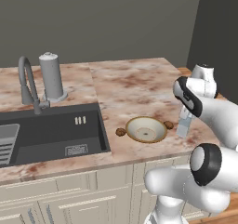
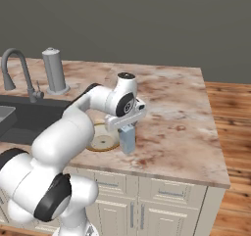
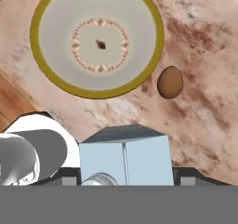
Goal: Gather the eggs and milk located in the vicinity of the sink area and place them right next to the bowl.
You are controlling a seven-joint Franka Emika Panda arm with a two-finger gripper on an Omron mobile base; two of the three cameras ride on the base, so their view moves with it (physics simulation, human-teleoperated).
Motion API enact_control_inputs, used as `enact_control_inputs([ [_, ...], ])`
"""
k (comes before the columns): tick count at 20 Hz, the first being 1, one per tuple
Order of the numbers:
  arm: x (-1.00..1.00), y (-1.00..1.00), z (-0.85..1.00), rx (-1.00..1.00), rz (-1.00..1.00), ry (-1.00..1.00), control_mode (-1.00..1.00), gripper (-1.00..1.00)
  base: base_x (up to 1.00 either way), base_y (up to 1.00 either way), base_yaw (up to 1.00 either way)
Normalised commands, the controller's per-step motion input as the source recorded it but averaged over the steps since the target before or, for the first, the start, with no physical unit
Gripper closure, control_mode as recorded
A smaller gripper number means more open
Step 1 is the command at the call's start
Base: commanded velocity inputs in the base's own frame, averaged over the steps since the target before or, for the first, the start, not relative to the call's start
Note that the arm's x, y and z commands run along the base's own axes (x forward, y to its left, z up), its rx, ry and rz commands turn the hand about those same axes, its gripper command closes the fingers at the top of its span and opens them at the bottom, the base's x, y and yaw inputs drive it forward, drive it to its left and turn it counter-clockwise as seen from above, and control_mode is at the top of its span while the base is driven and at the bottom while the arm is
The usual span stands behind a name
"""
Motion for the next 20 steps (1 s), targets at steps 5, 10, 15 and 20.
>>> enact_control_inputs([
  [5,0.08,0.0,-0.3,0.0,0.13,0.0,-1.0,1.0,0.0,0.0,0.0],
  [10,0.34,0.0,-0.16,0.0,0.19,0.0,-1.0,1.0,0.0,0.0,0.0],
  [15,0.39,0.0,-0.18,0.01,0.21,0.0,-1.0,1.0,0.0,0.0,0.0],
  [20,0.24,0.0,-0.25,0.0,0.19,0.0,-1.0,1.0,0.0,0.0,0.0],
])
